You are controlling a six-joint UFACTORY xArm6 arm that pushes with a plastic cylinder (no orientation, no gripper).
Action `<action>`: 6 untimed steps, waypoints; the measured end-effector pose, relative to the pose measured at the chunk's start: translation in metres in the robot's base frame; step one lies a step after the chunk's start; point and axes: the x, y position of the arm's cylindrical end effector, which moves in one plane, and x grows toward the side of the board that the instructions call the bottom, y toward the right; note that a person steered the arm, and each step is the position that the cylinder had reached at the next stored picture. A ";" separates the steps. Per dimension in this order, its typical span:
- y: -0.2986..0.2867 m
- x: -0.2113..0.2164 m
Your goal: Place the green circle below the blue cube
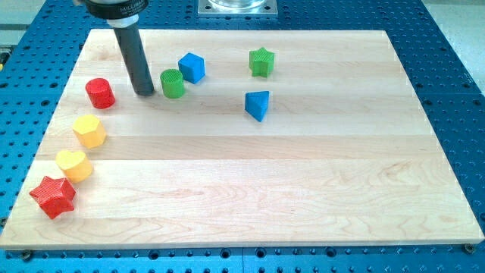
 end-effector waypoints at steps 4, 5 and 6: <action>0.063 0.045; 0.096 0.037; 0.105 0.002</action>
